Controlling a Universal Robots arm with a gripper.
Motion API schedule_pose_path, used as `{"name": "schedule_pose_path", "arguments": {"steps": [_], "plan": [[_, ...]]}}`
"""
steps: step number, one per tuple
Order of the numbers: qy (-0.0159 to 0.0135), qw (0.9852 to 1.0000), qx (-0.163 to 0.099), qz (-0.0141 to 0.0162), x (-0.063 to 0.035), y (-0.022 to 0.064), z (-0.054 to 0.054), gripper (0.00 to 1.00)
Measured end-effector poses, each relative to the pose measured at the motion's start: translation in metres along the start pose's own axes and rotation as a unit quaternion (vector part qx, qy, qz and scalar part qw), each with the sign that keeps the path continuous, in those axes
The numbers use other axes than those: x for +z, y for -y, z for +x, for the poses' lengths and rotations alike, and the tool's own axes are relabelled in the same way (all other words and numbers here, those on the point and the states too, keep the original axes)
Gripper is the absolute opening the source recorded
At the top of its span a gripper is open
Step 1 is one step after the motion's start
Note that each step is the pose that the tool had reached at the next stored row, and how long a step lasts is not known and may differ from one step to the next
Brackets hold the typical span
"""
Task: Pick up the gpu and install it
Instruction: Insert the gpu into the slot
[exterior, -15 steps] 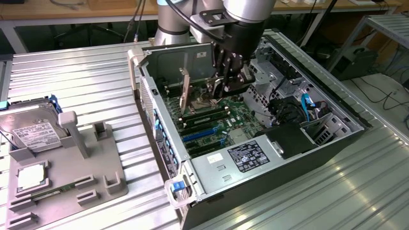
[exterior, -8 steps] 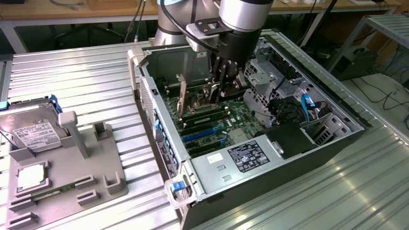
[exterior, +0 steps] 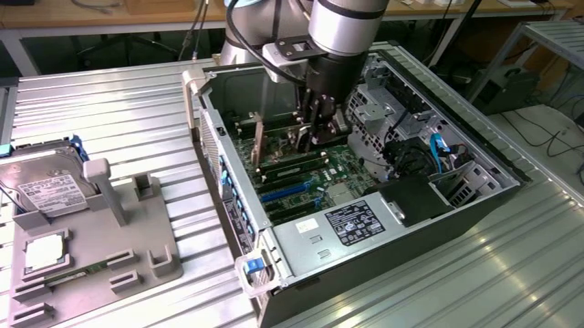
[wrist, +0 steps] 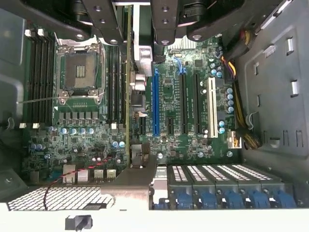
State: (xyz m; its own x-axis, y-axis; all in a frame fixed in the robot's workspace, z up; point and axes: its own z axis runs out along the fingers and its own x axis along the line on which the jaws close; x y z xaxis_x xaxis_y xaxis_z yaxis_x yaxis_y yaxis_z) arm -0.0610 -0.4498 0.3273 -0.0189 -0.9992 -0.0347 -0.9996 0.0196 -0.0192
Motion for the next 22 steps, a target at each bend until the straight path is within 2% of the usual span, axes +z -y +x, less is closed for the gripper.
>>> {"name": "schedule_pose_path", "arguments": {"steps": [7, 11, 15, 20, 22], "plan": [[0.0000, 1.0000, 0.000, 0.0000, 0.0103, -0.0040, 0.002, 0.28], [0.0001, 1.0000, 0.000, 0.0000, 0.0146, -0.0043, 0.007, 0.28], [0.0000, 1.0000, 0.000, 0.0000, 0.0216, -0.0087, 0.008, 0.28], [0.0000, 1.0000, 0.000, 0.0000, 0.0305, -0.0091, 0.008, 0.28], [0.0000, 1.0000, 0.000, 0.0000, 0.0349, -0.0124, 0.009, 0.28]]}}
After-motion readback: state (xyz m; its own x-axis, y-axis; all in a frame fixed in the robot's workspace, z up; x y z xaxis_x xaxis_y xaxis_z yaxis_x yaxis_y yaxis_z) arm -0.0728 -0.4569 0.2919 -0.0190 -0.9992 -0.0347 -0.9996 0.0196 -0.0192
